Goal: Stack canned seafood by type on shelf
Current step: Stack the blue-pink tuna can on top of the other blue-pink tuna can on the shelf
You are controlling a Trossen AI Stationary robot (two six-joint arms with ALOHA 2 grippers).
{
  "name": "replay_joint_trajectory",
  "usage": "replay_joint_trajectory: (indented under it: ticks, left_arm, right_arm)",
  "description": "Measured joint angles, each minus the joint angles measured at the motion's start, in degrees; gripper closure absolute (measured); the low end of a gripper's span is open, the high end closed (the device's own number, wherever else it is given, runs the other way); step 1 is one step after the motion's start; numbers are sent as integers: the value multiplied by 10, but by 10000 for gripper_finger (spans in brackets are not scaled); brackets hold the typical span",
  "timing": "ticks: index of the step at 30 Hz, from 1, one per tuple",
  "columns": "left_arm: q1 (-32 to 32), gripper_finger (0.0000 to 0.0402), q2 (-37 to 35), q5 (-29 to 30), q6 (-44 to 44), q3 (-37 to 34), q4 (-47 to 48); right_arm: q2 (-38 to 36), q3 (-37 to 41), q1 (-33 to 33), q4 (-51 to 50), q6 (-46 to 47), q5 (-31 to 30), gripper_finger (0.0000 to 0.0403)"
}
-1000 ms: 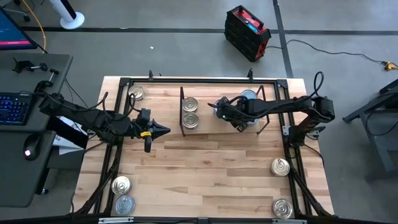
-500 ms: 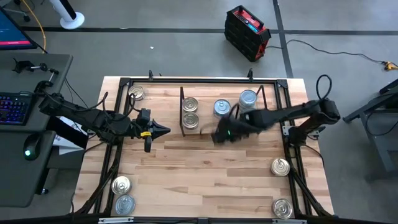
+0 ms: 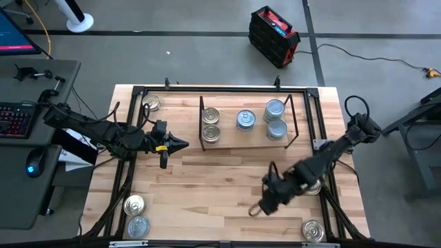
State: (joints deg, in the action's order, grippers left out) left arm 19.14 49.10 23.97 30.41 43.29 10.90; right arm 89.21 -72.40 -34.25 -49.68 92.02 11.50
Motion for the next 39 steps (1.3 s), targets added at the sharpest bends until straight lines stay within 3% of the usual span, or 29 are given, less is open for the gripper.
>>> replay_joint_trajectory:
  ticks: [4,8,12,14,15,19,26,30,35,39]
  left_arm:
    - [0,401,0,0,0,0,0]
    - [0,401,0,0,0,0,0]
    - [0,401,0,0,10,0,-4]
    - [0,401,0,0,16,0,-4]
    - [0,401,0,0,17,0,-5]
    - [0,401,0,0,36,0,-5]
    - [3,401,0,-3,89,0,-6]
    - [24,401,7,-54,86,0,-24]
    - [75,401,52,-54,91,0,-69]
    - [109,401,113,-46,115,0,-75]
  right_arm:
    - [5,0,-40,-28,11,-18,141]
    - [16,1,-49,-177,-10,-1,166]
    - [34,7,-49,-334,-89,12,278]
    - [33,33,-47,-339,-126,26,359]
    - [33,53,-47,-327,-144,40,380]
    - [33,135,-48,-291,-164,96,388]
    - [33,188,-50,-254,-180,85,402]
    - [33,226,-50,-218,-184,88,402]
    - [32,237,-41,-191,-175,93,402]
    - [36,205,-36,-132,-168,63,402]
